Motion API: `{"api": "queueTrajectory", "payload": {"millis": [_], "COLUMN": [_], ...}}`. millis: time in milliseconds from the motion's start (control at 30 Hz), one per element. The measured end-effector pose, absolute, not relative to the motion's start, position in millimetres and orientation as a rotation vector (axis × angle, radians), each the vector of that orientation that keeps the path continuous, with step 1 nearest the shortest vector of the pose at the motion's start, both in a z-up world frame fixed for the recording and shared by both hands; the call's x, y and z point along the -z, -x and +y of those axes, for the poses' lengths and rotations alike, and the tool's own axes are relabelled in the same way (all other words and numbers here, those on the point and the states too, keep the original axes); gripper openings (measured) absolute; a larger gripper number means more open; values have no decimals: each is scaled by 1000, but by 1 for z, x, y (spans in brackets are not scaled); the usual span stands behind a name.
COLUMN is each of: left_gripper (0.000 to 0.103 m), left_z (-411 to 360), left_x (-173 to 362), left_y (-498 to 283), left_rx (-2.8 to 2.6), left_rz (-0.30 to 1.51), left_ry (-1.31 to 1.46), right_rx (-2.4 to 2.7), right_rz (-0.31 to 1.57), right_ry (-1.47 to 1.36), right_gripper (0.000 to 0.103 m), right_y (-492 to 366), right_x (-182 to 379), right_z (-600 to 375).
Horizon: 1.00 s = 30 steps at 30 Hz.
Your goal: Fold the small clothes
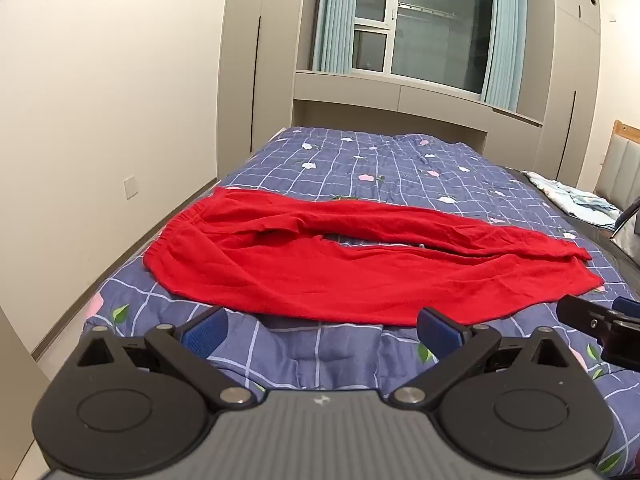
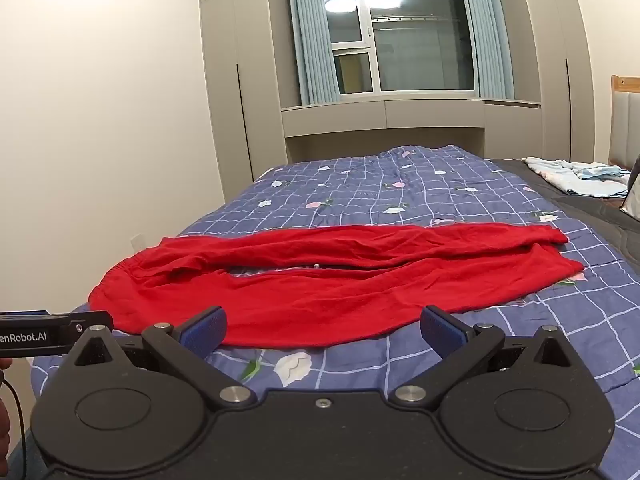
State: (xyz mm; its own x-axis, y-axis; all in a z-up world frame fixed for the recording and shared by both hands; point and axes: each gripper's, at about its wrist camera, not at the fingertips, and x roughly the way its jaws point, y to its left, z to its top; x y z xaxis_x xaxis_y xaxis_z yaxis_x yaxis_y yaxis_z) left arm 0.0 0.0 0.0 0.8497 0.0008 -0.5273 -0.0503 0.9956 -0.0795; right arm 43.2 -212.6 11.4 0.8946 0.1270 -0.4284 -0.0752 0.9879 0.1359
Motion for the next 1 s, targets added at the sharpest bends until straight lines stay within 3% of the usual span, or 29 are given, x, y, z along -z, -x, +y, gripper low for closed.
{"api": "queueTrajectory", "payload": {"millis": [1000], "left_gripper": [102], "left_z": [2], "left_x": [3], "left_y": [-1], "left_rx": [-28], "left_rz": [561], "left_ry": [101], "right_rx": [-107], "right_rz": [441], "right_ry": [-117], "right_gripper": [103], "right_y": [-41], "right_x": [-11], "right_z": [-213]}}
